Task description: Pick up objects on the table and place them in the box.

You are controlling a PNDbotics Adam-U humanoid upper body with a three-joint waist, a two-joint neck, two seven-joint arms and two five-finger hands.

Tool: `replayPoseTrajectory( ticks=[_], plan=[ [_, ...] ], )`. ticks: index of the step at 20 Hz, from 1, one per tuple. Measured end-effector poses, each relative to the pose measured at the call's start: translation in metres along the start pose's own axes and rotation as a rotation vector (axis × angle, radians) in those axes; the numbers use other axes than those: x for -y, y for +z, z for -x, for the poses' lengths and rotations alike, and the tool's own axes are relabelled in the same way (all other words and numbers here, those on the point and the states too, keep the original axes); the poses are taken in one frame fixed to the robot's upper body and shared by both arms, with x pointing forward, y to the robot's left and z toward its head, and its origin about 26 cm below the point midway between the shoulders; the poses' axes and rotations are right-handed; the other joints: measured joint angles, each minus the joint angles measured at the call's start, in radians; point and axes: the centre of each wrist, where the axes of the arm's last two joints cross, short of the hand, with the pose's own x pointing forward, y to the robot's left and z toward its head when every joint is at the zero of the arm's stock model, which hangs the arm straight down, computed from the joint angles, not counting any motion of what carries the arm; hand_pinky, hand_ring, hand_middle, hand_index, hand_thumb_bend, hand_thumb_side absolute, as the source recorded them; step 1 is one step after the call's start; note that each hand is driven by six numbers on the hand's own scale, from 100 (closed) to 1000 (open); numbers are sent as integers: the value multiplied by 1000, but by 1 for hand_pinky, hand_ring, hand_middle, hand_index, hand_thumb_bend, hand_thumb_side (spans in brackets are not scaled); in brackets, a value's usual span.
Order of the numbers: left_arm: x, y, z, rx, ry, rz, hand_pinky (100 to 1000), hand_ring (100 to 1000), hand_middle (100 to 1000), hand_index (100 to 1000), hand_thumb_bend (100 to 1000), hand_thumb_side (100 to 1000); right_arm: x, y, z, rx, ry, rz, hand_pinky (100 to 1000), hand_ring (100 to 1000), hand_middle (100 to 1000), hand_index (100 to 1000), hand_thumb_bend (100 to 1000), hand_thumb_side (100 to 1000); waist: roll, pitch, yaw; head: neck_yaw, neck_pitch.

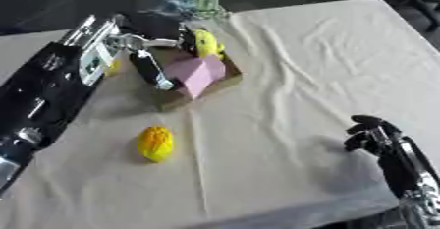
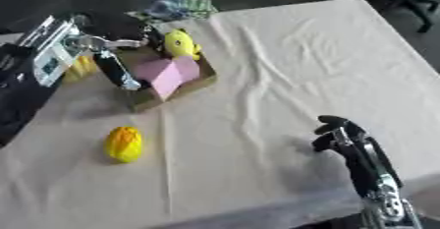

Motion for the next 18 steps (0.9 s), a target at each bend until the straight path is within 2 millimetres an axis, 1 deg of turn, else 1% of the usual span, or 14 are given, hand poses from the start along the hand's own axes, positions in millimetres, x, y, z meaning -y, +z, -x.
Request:
replayPoseTrajectory(
  ticks=[3,7,12,14,15,18],
  plan=[
    [5,0,3,-48,-9,14,807,752,683,743,412,346,0,0,0,-1,0,0,516,528,555,744,100,740,0,0,0,0,0],
    [10,-1,7,-111,-17,4,806,756,707,760,424,351,0,0,0,-2,-1,-1,515,528,555,744,100,742,-2,0,0,1,0],
    [16,-7,6,-167,-38,-23,811,762,757,829,449,368,0,0,1,-2,-1,-4,516,528,554,744,100,743,-2,0,0,2,0],
    [19,-9,5,-190,-46,-36,822,778,793,866,478,390,0,0,1,-2,-2,-5,516,528,554,744,100,744,-2,0,0,2,0],
    [21,-10,5,-201,-51,-42,831,788,816,882,514,412,0,0,1,-3,-2,-5,516,528,554,744,100,744,-2,0,0,3,0],
    [26,-12,6,-232,-74,-43,848,809,856,909,574,459,0,0,1,-3,-2,-5,516,528,554,744,100,744,-2,0,0,4,0]
  ],
)
